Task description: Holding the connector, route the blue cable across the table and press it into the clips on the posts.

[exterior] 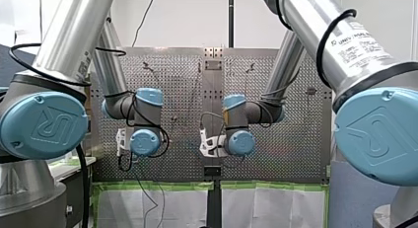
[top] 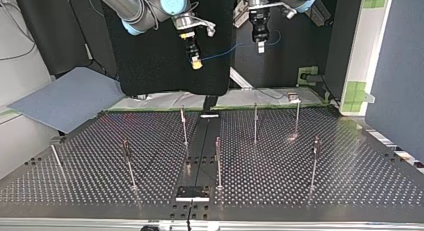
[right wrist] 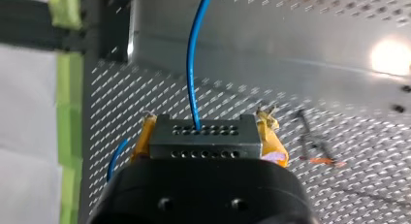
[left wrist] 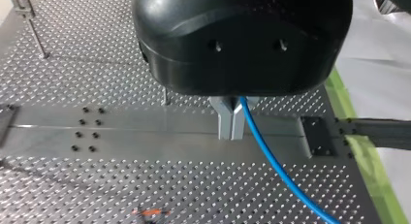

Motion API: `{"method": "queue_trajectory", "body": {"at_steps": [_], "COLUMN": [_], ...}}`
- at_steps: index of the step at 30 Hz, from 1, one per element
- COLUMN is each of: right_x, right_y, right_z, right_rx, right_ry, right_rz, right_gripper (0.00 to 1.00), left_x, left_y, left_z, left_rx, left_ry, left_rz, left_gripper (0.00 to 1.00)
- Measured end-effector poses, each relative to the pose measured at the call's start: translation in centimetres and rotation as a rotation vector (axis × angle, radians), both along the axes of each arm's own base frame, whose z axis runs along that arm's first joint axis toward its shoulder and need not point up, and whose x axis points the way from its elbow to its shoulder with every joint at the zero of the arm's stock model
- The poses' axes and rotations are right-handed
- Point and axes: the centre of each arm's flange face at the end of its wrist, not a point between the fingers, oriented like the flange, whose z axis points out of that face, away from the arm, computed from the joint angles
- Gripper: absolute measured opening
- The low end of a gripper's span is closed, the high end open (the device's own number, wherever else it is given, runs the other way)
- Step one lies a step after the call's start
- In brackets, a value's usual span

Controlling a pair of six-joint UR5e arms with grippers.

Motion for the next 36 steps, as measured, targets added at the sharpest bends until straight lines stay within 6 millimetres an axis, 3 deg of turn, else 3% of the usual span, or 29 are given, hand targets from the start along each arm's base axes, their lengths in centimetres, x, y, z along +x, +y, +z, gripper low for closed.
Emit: {"method": "queue_trajectory", "body": {"at_steps": [13,26,36], "right_x": [2.3,4.7,7.5], "right_y": [-0.8,-2.9,-3.5], "right_z": [8.0,19.8,23.3], "right_rx": [-0.041,-0.124,-0.146], "right_ry": [-0.101,-0.243,-0.274], "right_rz": [0.068,0.114,0.184], "right_gripper": [0.00,0.00,0.00], "left_x": [4.2,6.5,7.0], "left_y": [-0.3,3.0,4.1], "left_z": [6.7,12.7,16.4], "left_rx": [-0.035,-0.034,-0.093], "left_ry": [-0.102,-0.143,-0.197], "left_rz": [0.119,0.251,0.226], "left_gripper": [0.00,0.00,0.00]}}
